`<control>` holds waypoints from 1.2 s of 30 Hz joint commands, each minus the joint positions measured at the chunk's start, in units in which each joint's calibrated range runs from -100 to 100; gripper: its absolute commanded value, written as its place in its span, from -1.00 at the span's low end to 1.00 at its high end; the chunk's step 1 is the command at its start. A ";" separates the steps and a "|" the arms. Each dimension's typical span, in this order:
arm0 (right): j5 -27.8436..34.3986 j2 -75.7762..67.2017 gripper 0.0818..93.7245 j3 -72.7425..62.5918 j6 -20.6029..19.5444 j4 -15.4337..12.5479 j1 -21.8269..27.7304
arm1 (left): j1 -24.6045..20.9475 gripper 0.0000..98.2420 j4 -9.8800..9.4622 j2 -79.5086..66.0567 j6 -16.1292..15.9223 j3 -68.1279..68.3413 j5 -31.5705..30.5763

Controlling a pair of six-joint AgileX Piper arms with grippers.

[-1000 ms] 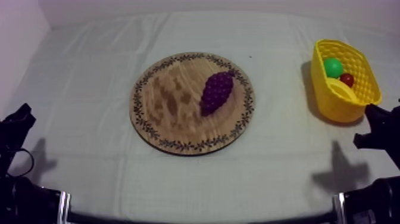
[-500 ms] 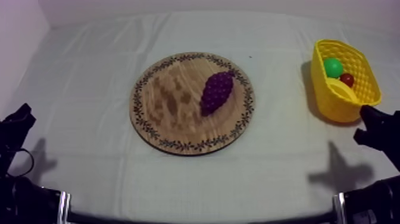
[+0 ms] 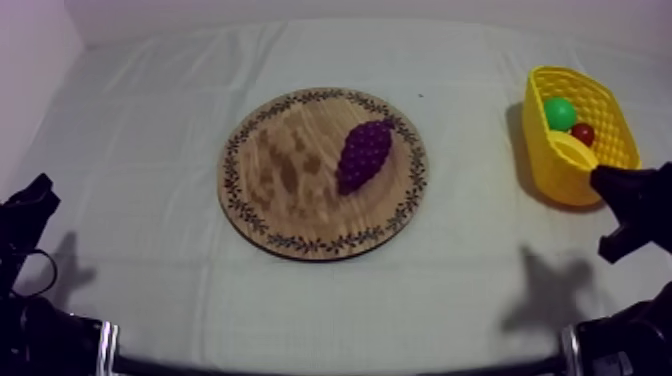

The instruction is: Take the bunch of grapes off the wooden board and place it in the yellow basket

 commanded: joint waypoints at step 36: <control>37.29 76.29 -0.99 -71.11 -15.33 1.70 -12.33 | -0.01 -1.00 0.01 0.03 0.00 0.04 0.03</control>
